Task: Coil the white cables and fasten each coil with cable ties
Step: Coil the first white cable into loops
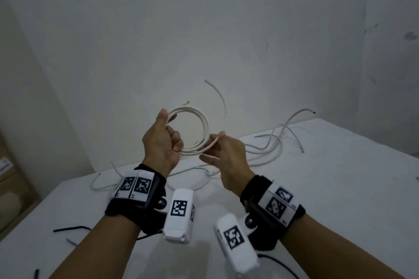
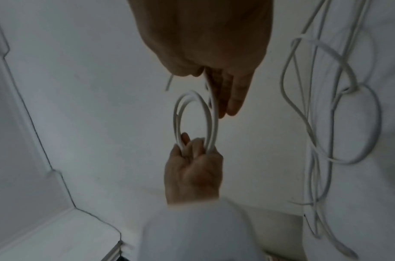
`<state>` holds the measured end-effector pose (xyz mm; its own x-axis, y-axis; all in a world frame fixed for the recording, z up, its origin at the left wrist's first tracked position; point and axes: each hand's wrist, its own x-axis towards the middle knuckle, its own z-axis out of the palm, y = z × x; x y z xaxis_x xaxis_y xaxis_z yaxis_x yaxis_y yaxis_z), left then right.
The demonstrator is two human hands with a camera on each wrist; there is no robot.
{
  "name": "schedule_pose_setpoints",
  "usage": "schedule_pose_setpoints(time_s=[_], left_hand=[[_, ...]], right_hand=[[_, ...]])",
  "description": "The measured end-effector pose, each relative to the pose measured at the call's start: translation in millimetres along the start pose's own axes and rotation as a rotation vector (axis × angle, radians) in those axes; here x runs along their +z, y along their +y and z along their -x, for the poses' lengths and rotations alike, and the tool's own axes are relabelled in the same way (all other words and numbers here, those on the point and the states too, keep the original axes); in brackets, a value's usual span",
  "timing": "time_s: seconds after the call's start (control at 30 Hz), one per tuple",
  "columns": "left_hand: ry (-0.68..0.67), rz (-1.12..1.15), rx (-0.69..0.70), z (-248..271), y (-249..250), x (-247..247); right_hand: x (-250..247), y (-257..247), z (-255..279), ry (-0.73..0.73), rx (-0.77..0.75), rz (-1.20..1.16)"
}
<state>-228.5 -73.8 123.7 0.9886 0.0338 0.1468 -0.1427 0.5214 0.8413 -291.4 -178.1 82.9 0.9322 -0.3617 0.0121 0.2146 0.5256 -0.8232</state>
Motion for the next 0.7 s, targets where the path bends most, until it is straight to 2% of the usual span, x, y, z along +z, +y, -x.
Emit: schedule_pose_setpoints(time_s=[0.27,0.5,0.7], left_hand=[[-0.019,-0.066,-0.032,4.6,-11.3,-12.9],[-0.035,-0.144,-0.062,12.2,-16.8,-15.0],[-0.033,-0.213,-0.049,17.6,-22.3,-11.0]], right_hand=[[-5.4,-1.8,-8.0,-0.042,-0.165,0.184],[-13.0,-6.2,-7.8,-0.190,-0.232,0.271],[-13.7,-4.7,-17.0,-0.215,-0.385,0.569]])
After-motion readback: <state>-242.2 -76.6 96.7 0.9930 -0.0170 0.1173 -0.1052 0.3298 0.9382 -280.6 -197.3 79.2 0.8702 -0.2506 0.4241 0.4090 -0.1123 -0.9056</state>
